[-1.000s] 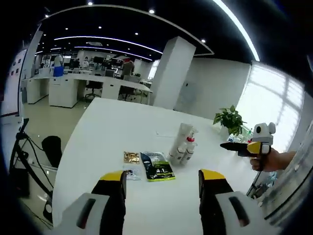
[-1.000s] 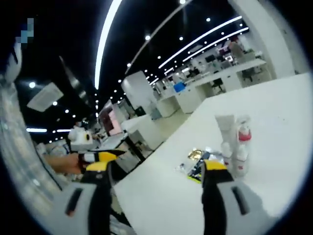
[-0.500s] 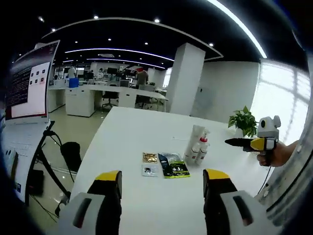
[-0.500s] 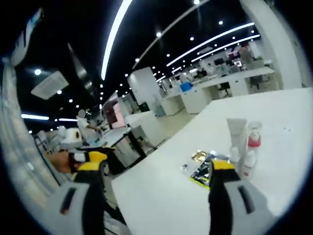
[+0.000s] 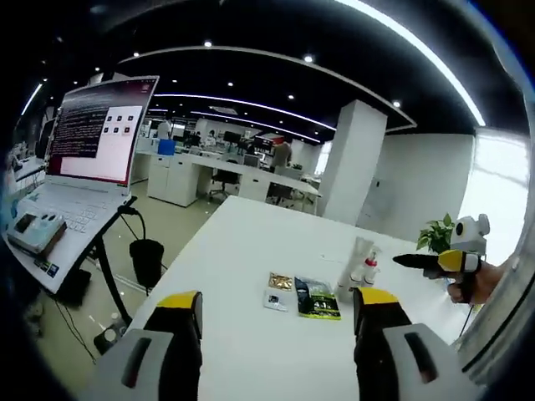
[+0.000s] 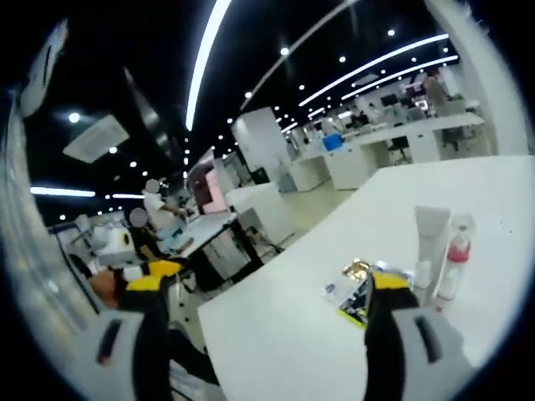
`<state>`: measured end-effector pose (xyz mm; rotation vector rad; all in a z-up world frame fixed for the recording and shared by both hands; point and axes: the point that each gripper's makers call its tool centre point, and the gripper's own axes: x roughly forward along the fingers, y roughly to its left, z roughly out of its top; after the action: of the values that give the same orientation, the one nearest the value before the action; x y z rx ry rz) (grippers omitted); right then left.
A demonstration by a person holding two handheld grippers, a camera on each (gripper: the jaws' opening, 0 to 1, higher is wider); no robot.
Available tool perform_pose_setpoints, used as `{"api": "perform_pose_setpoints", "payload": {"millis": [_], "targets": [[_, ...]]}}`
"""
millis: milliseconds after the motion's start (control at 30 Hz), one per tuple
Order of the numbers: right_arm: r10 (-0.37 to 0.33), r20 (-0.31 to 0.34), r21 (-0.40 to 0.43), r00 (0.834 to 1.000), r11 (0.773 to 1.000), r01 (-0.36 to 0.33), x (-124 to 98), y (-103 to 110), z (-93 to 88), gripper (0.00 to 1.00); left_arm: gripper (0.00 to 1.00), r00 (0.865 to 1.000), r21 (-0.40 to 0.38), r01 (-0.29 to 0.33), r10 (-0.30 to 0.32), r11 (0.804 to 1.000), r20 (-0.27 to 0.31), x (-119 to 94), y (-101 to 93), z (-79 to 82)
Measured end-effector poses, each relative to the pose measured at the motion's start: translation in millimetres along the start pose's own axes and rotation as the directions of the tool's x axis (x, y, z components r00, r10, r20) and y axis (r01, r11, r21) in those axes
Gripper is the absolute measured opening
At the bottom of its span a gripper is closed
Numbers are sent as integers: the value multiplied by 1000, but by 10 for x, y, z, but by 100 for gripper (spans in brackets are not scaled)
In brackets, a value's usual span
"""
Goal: Arrange the skincare products in the storage area until every visible bottle or jar stands upright without overlapping.
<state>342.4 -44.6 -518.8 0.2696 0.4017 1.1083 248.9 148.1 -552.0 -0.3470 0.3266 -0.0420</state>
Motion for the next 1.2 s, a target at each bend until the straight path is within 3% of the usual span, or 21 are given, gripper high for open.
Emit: {"api": "perform_pose_setpoints", "payload": {"millis": [267, 533, 933, 1200], "targets": [[-15, 38, -2, 999, 1000, 15, 43, -24, 67, 99, 79, 999, 32, -34, 33, 999, 34, -86, -8, 17], [-33, 50, 8, 998, 999, 32, 11, 17, 11, 99, 80, 999, 76, -40, 38, 996, 25, -45, -9, 46], [-48, 69, 24, 996, 999, 47, -16, 35, 12, 99, 80, 996, 72, -58, 53, 996, 70, -66, 75, 168], [-44, 59, 19, 997, 999, 43, 28, 85, -14, 99, 80, 995, 55, -73, 69, 996, 65, -155, 125, 69]]}}
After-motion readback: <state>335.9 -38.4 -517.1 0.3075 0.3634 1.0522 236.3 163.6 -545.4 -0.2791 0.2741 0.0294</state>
